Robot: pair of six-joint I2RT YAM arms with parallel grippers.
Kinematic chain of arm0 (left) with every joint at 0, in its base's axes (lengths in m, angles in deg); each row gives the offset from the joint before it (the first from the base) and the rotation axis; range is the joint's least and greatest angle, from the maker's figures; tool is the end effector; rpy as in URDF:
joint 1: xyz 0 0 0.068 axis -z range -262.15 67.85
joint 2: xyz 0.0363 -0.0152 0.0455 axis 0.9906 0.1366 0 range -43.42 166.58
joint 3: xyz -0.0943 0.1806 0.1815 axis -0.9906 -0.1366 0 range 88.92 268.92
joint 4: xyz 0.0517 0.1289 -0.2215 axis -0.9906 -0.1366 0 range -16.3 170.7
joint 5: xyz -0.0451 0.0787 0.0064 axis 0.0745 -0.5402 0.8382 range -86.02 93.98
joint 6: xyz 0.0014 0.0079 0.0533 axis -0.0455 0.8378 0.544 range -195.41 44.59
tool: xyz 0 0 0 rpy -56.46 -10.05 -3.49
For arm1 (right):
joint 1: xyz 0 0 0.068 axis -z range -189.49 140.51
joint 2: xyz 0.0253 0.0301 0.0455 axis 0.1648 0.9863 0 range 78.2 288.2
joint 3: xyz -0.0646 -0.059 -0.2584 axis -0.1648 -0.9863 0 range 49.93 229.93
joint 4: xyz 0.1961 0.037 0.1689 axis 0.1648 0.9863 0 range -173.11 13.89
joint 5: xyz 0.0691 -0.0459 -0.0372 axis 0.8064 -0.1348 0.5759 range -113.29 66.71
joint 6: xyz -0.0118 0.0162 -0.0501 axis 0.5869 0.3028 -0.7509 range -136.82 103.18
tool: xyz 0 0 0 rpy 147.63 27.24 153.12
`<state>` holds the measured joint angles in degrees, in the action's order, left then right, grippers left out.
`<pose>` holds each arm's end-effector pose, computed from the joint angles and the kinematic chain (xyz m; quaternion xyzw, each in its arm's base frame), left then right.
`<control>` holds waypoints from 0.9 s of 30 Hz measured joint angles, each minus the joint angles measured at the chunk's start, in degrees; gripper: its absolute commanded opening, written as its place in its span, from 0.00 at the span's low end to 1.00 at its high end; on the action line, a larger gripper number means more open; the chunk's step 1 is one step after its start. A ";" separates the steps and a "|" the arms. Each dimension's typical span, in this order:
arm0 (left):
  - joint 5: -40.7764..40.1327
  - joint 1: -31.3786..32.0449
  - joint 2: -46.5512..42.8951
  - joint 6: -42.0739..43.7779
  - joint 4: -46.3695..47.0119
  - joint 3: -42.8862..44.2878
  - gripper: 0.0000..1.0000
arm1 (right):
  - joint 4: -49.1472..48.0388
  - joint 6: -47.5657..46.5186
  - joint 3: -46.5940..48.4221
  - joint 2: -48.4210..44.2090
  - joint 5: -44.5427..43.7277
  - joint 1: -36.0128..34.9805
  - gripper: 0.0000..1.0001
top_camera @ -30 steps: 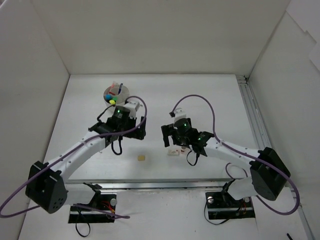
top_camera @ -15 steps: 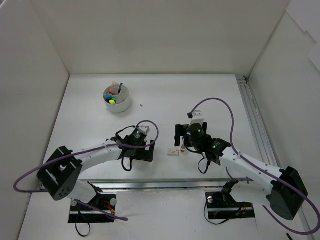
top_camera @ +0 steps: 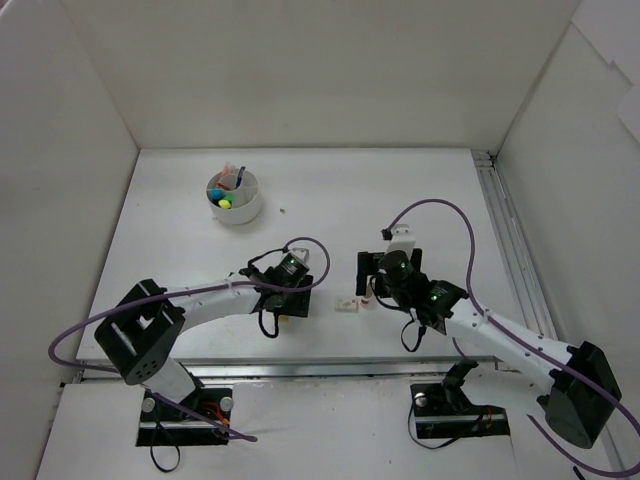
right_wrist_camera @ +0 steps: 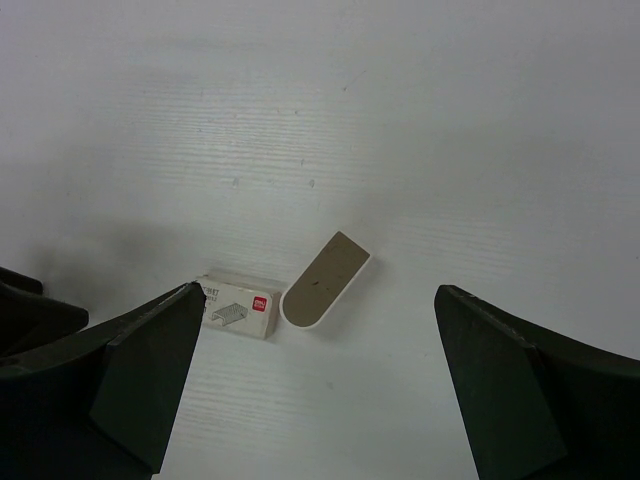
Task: Sort the stationery into containers
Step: Pick up the stationery from the center of the board.
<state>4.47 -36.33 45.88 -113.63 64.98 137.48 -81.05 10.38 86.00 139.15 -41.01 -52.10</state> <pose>0.2103 -0.2168 0.1718 0.0647 0.9553 -0.1962 0.2116 0.1807 0.1514 0.2467 -0.0331 0.8454 0.1880 0.4989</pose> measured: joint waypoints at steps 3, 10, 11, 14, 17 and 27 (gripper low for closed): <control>-1.07 0.74 -0.15 -0.20 -1.73 0.52 0.59 | 0.13 -0.02 0.00 -0.04 -0.13 0.17 0.98; -4.48 0.74 -0.92 -1.40 -5.77 0.37 0.64 | 0.35 -0.02 0.00 0.31 -0.11 0.22 0.98; -4.96 0.72 -1.27 -1.60 -6.16 0.00 0.64 | 0.37 -0.02 0.00 0.61 -0.09 0.22 0.98; -6.14 0.74 -2.27 -2.08 -7.23 -1.07 0.58 | 0.37 -0.02 0.00 1.77 -0.04 0.22 0.98; -7.39 1.57 -2.34 -1.99 -7.26 -1.42 0.41 | 0.39 -0.02 0.00 2.62 0.00 0.20 0.98; -11.82 5.38 2.47 -1.38 -11.10 3.85 0.00 | 0.52 0.00 0.00 2.23 -0.02 0.22 0.98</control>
<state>-7.35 -30.95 48.35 -115.01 53.87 141.33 -80.52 10.38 86.00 141.38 -41.03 -51.88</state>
